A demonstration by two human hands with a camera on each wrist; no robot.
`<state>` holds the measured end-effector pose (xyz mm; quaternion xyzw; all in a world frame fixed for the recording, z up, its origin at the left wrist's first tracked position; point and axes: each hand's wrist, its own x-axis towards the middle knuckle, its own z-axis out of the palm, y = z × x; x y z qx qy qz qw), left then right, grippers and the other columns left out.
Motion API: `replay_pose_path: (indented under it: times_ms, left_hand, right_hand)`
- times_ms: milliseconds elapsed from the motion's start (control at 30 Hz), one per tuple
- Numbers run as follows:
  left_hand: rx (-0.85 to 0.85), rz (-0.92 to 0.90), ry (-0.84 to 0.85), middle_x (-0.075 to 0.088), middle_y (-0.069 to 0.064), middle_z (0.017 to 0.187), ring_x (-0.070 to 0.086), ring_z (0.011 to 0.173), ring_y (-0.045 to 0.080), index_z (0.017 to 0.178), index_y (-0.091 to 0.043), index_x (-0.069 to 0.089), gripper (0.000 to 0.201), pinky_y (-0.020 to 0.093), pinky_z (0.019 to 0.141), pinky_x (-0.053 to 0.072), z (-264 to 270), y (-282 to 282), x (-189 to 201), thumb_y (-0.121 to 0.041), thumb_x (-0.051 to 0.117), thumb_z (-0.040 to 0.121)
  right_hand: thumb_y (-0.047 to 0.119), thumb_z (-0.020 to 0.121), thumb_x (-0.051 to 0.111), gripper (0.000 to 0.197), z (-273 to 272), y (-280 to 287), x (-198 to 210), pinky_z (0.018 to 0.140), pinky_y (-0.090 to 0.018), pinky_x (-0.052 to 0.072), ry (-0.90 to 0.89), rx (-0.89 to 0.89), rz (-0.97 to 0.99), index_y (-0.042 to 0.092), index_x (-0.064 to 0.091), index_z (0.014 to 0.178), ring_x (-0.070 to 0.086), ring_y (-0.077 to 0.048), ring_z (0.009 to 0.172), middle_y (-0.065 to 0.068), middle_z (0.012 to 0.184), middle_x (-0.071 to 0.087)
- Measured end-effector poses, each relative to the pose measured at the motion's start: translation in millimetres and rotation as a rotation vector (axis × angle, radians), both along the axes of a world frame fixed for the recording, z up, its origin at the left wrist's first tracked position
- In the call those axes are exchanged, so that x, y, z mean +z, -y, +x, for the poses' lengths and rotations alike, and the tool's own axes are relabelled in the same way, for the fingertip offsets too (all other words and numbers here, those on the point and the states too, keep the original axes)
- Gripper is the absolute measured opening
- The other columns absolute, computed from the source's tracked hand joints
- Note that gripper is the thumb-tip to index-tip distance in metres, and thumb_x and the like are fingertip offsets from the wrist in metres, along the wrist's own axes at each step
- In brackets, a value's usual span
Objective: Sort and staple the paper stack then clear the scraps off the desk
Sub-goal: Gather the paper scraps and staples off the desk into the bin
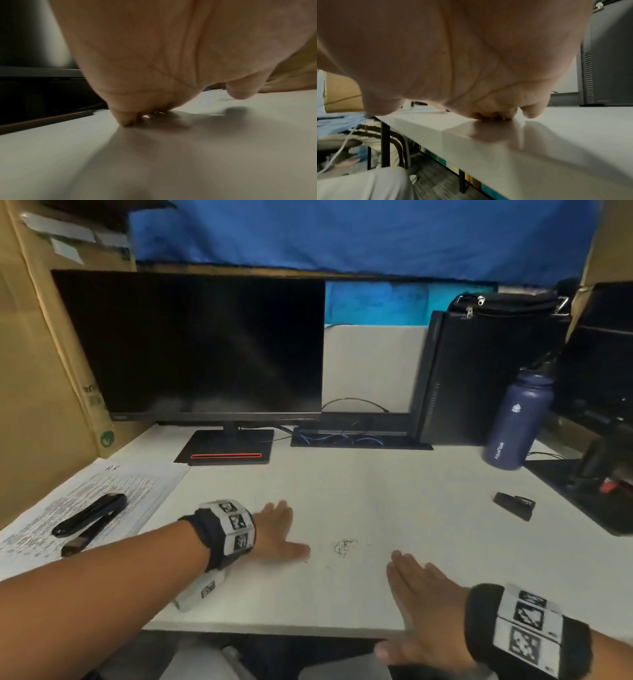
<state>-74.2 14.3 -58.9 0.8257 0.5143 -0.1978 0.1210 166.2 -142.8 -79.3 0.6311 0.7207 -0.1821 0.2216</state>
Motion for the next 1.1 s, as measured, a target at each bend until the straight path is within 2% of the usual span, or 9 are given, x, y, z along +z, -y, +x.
replay_pose_path:
  times_ms: [100,167,267,367,433,500,767,967,1100]
  left_hand:
    - [-0.184,-0.137,-0.076,-0.025,0.001,0.163,-0.010,0.154,0.020,0.156,-0.012,-0.015,0.105,0.048,0.125,0.010,-10,26,4,-0.079,0.028,0.088]
    - [-0.220,-0.192,0.003,-0.023,-0.002,0.164,-0.010,0.153,0.014,0.157,-0.012,-0.008,0.094,0.043,0.126,0.009,-23,34,15,-0.071,0.028,0.095]
    - [-0.043,-0.109,0.139,-0.011,0.001,0.167,-0.002,0.154,0.014,0.158,-0.008,0.000,0.083,0.034,0.125,0.009,-51,15,35,-0.057,0.035,0.101]
    - [0.217,0.072,-0.057,0.007,0.014,0.165,0.015,0.152,0.027,0.156,-0.003,0.009,0.097,0.040,0.121,0.021,-88,-9,34,-0.070,0.038,0.093]
    - [0.316,0.056,-0.154,0.003,0.018,0.165,0.013,0.152,0.030,0.157,-0.003,0.007,0.122,0.044,0.121,0.018,-103,-9,24,-0.090,0.028,0.073]
    - [0.280,-0.006,-0.150,-0.012,0.017,0.166,0.000,0.154,0.030,0.158,-0.005,-0.004,0.125,0.048,0.122,0.011,-99,-1,17,-0.093,0.024,0.073]
    - [-0.211,-0.215,-0.035,-0.028,0.004,0.162,-0.016,0.153,0.020,0.153,-0.011,-0.024,0.107,0.047,0.126,0.006,-26,46,6,-0.077,0.033,0.090]
    - [-0.240,-0.064,-0.067,-0.028,0.007,0.163,-0.012,0.154,0.023,0.154,-0.009,-0.022,0.109,0.044,0.126,0.007,-1,37,14,-0.072,0.041,0.091]
    - [-0.314,-0.082,-0.094,-0.022,0.006,0.165,-0.008,0.154,0.024,0.156,-0.012,-0.018,0.104,0.045,0.123,0.007,26,44,7,-0.075,0.034,0.091]
  right_hand:
    - [0.093,0.072,0.023,0.122,4,-5,15,0.122,-0.039,-0.006,-0.057,0.007,-0.038,0.013,-0.023,0.152,-0.025,-0.016,0.147,-0.001,0.158,-0.032]
    - [0.097,0.066,0.018,0.128,13,-20,23,0.123,-0.039,-0.001,-0.069,-0.019,-0.018,0.012,-0.020,0.153,-0.020,-0.019,0.149,-0.004,0.160,-0.028]
    - [0.097,0.055,0.016,0.137,27,-53,32,0.123,-0.040,0.006,-0.060,-0.107,-0.016,0.008,-0.015,0.154,-0.013,-0.021,0.151,-0.006,0.162,-0.022]
    - [0.105,0.043,0.012,0.150,35,-95,24,0.120,-0.045,0.017,0.019,-0.151,0.070,0.006,0.002,0.155,0.004,-0.026,0.152,-0.010,0.165,-0.004]
    - [0.102,0.055,0.022,0.140,34,-114,13,0.116,-0.044,0.026,0.058,-0.174,0.118,0.003,0.013,0.153,0.018,-0.028,0.147,-0.013,0.162,0.012]
    - [0.095,0.063,0.030,0.129,25,-123,5,0.113,-0.044,0.026,0.074,-0.201,0.136,0.003,0.019,0.152,0.022,-0.029,0.145,-0.014,0.160,0.017]
    - [0.097,0.065,0.027,0.130,-23,-120,13,0.121,-0.045,0.006,-0.018,-0.128,-0.013,0.011,-0.010,0.156,-0.010,-0.021,0.152,-0.004,0.163,-0.020]
    - [0.068,0.088,0.049,0.101,-48,-95,31,0.123,-0.039,0.008,-0.156,0.041,-0.045,0.020,-0.007,0.157,-0.008,-0.012,0.151,0.006,0.164,-0.016]
    - [0.059,0.089,0.054,0.099,-52,-97,34,0.123,-0.042,0.009,-0.108,0.078,-0.025,0.026,-0.012,0.156,-0.009,-0.012,0.151,0.007,0.164,-0.017]
